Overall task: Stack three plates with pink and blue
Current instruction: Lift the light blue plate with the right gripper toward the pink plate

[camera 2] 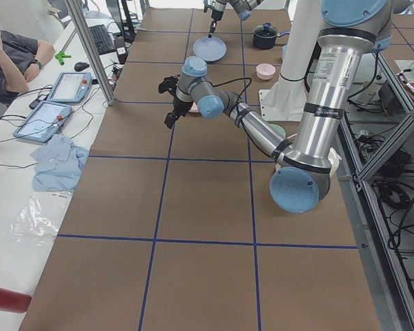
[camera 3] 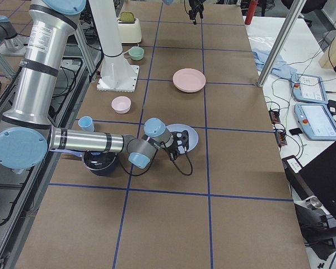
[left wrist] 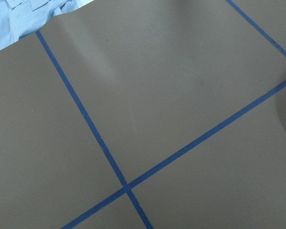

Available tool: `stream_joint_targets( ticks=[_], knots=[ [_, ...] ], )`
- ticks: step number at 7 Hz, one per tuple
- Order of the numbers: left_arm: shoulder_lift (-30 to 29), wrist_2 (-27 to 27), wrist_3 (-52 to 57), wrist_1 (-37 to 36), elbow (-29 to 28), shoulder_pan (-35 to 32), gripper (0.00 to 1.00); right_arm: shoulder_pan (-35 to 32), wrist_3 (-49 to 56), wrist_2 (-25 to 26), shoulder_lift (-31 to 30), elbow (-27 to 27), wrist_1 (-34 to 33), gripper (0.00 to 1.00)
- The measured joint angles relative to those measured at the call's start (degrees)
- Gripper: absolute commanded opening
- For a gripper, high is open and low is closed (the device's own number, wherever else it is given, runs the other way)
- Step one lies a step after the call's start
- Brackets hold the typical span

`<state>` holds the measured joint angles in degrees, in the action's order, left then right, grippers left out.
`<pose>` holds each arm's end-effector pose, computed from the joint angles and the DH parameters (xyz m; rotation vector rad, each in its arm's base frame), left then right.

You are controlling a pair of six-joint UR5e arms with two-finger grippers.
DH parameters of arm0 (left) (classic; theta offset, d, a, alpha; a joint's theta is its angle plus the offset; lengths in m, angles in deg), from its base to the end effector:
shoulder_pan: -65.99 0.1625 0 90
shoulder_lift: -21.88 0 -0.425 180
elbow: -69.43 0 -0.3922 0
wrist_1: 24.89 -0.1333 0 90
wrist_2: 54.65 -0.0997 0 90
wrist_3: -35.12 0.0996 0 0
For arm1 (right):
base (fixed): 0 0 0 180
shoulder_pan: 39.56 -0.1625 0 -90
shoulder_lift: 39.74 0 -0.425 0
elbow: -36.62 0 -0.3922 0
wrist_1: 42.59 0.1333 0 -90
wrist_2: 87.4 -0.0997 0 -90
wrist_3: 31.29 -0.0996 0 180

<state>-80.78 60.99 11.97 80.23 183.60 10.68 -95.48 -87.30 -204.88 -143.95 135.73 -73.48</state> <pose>0.2327 -0.4947 0.3189 0.5816 0.7993 0.3876 -0.1610 -0.3938 0.5806 0.3386 -0.9655 0.1228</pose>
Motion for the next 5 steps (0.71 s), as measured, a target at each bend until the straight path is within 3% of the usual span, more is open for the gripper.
stream_joint_targets(
  ticks=[2, 3, 5],
  knots=[
    [0.0, 0.0, -0.2, 0.0, 0.0, 0.0, 1.0, -0.3, -7.4, -1.7, 9.3, 11.1, -17.5, 0.0],
    [0.0, 0.0, -0.3, 0.0, 0.0, 0.0, 1.0, 1.7, -12.7, -0.6, 15.9, 13.0, -23.7, 0.0],
    [0.0, 0.0, -0.4, 0.0, 0.2, 0.0, 1.0, 11.3, -22.8, 8.2, 28.2, 13.4, -34.1, 0.0]
  ],
)
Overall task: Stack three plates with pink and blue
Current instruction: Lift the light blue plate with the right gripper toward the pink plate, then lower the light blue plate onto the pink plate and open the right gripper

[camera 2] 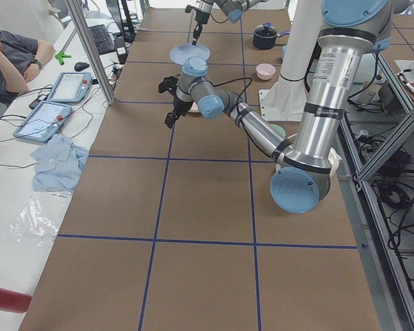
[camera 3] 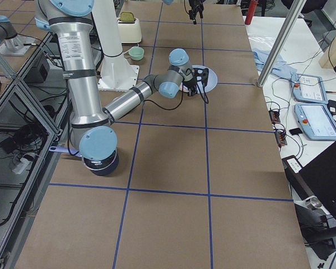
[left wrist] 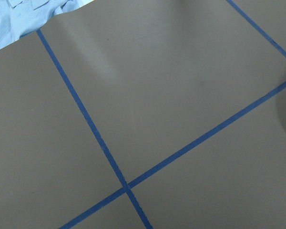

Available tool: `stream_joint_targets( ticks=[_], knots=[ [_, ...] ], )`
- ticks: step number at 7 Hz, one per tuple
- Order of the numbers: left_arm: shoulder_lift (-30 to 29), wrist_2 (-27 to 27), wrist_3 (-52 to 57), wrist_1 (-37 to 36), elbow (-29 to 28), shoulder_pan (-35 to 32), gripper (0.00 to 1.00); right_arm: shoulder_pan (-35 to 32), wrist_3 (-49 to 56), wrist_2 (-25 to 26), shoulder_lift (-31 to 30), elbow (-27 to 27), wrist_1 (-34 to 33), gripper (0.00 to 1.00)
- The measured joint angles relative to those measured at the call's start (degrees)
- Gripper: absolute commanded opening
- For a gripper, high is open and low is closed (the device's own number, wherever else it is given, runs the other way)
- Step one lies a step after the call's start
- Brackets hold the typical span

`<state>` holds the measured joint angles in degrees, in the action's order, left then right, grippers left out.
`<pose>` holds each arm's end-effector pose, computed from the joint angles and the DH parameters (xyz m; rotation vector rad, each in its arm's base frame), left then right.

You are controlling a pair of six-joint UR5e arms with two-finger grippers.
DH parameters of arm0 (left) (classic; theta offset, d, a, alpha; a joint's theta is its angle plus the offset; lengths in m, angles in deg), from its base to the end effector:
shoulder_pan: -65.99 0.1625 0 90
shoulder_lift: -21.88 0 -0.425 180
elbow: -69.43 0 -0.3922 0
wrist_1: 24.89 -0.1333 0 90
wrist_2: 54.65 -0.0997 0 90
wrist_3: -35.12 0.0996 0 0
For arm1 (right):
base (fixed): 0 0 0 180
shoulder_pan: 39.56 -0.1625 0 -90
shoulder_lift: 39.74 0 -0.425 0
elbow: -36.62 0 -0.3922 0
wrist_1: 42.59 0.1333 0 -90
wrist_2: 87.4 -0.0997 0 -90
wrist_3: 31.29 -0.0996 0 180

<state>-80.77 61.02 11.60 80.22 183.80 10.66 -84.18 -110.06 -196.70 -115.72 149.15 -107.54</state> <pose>0.2321 -0.4940 0.3174 0.5816 0.8026 0.3822 -0.3196 -0.4565 0.2983 0.2312 -1.0871 0.3410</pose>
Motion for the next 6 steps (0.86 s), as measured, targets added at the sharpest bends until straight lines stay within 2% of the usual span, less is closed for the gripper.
stream_joint_targets(
  ticks=[2, 5, 6],
  knots=[
    [0.0, 0.0, 0.0, 0.0, 0.1, 0.0, 1.0, 10.0, -5.8, 10.6, 8.8, -1.2, -10.0, 0.0],
    [0.0, 0.0, 0.0, 0.0, 0.1, 0.0, 1.0, 14.3, -7.0, 15.2, 13.2, -6.6, -12.5, 0.0],
    [0.0, 0.0, 0.0, 0.0, 0.1, 0.0, 1.0, 15.0, -7.0, 16.3, 13.6, -8.0, -12.3, 0.23]
  ],
)
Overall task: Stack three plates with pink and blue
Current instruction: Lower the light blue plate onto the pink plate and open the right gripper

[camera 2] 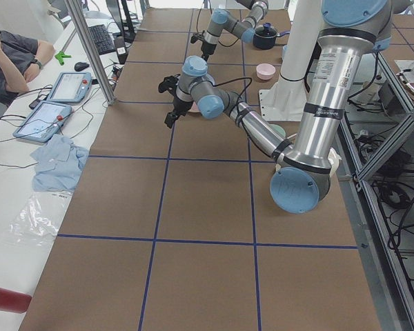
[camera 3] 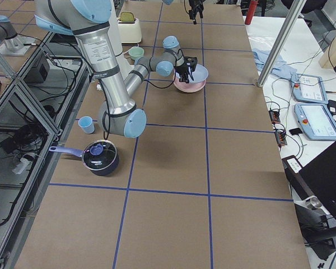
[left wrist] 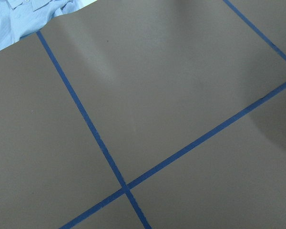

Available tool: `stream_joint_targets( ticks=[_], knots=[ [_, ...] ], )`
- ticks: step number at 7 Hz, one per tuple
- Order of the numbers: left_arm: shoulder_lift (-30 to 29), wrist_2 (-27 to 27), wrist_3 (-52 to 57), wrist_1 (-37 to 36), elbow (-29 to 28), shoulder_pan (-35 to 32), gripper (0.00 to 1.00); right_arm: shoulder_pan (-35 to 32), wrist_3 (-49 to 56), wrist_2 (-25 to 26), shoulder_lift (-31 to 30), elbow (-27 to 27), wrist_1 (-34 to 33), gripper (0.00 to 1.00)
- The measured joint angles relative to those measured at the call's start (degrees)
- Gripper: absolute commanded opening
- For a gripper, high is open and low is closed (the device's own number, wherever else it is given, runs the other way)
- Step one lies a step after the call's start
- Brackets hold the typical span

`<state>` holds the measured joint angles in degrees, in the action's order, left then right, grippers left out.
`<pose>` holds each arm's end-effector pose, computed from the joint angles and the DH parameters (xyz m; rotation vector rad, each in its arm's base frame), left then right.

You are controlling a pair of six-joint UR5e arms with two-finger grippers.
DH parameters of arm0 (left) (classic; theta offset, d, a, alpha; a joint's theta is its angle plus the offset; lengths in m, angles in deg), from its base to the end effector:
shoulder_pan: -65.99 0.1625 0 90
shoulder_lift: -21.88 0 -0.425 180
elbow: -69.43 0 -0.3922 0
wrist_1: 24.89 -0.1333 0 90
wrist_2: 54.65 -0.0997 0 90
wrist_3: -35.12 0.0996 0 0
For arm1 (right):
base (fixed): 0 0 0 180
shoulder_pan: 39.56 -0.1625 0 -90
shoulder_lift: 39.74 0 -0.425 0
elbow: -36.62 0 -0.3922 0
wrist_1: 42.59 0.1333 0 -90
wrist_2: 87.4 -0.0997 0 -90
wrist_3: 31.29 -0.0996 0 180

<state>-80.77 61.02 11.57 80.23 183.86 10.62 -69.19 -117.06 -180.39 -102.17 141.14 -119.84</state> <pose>0.2316 -0.4939 0.3170 0.5827 0.8030 0.3813 -0.4812 -0.4211 0.2521 0.2342 -0.9357 0.3837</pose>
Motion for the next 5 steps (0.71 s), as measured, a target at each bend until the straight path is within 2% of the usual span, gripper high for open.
stream_joint_targets(
  ticks=[1, 5],
  knots=[
    [0.0, 0.0, 0.0, 0.0, 0.0, 0.0, 1.0, 0.6, 0.0, 0.6, 0.1, -0.9, 0.2, 0.99],
    [0.0, 0.0, 0.0, 0.0, 0.0, 0.0, 1.0, 2.7, 0.3, 4.6, 0.4, -1.0, 0.0, 1.0]
  ],
)
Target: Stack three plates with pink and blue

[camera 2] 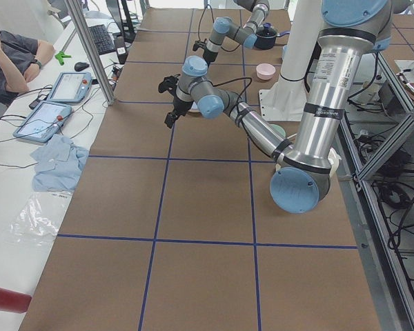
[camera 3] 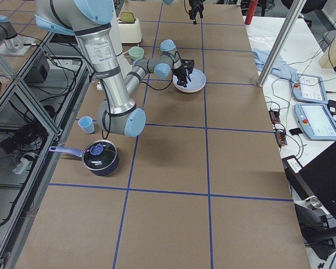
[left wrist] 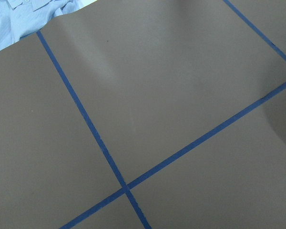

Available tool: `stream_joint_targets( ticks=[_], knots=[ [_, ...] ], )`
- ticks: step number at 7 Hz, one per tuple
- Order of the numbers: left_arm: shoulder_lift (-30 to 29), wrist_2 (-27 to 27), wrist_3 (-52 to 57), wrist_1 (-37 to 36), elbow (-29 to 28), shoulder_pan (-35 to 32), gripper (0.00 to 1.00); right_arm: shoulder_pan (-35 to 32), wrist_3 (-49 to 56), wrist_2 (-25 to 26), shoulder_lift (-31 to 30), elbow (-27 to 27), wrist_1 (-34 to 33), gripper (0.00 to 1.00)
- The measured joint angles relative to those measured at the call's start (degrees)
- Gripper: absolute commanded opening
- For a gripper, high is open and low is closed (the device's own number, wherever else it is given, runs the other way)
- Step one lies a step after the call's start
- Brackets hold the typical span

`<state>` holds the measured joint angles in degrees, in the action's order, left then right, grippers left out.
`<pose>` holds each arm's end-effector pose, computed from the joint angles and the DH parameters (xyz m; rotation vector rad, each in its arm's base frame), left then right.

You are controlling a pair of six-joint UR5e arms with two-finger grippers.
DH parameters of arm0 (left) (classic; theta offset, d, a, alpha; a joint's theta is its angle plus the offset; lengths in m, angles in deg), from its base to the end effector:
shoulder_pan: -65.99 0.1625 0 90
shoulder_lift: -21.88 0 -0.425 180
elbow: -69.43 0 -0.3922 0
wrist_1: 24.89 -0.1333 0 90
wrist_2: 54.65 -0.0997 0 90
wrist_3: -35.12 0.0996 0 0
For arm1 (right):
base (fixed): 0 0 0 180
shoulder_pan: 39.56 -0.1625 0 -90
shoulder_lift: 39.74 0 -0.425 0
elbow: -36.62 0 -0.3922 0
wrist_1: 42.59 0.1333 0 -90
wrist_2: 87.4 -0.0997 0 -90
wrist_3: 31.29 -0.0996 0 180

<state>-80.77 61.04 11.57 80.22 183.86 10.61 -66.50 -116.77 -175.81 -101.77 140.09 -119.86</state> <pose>0.2315 -0.4939 0.3170 0.5825 0.8032 0.3813 -0.5021 -0.4078 0.2557 0.2828 -0.9088 0.3747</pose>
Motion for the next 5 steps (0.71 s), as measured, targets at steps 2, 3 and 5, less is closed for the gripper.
stream_joint_targets(
  ticks=[2, 3, 5],
  knots=[
    [0.4, 0.1, -0.1, 0.0, 0.0, 0.0, 1.0, -3.9, 2.4, -4.0, 0.1, 0.6, -1.5, 1.0],
    [0.9, 0.0, -0.2, 0.0, 0.0, -0.1, 1.0, -7.9, 6.9, -9.1, 0.1, 1.1, -3.7, 1.0],
    [3.5, -0.1, 0.3, 0.0, 0.0, -1.5, 1.0, -17.7, 19.5, -19.8, -0.2, 2.1, -9.6, 1.0]
  ],
)
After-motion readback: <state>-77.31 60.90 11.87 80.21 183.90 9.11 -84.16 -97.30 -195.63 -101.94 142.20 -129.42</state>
